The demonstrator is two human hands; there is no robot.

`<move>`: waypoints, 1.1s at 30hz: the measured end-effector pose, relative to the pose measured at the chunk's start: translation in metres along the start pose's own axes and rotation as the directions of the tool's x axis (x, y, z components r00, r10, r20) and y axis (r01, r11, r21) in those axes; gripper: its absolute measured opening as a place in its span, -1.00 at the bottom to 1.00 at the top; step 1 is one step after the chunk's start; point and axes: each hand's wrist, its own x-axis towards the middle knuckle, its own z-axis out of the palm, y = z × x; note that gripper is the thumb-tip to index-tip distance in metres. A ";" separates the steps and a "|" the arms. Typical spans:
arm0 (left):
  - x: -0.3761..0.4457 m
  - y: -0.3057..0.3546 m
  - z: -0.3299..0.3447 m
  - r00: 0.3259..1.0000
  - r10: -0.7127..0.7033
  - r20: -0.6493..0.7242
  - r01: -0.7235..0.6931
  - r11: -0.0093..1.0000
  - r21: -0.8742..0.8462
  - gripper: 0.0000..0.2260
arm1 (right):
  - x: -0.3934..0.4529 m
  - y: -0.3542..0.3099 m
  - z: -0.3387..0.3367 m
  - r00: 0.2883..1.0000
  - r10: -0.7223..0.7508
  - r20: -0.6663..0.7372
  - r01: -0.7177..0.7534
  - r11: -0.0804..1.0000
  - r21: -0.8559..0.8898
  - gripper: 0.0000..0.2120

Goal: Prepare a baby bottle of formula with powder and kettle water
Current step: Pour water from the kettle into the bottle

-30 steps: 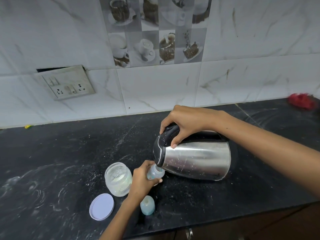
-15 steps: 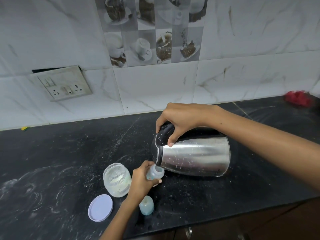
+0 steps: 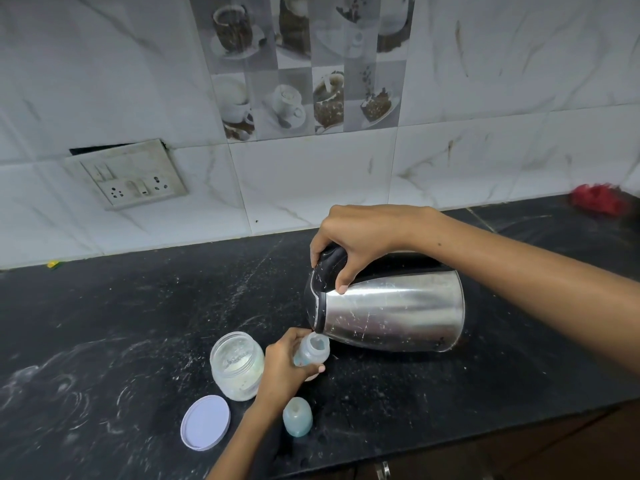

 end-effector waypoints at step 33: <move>-0.005 -0.009 0.000 1.000 -0.006 0.018 0.006 1.000 -0.011 -0.52 | 0.008 -0.013 -0.011 0.997 -0.007 0.075 0.008 1.000 -0.012 -0.62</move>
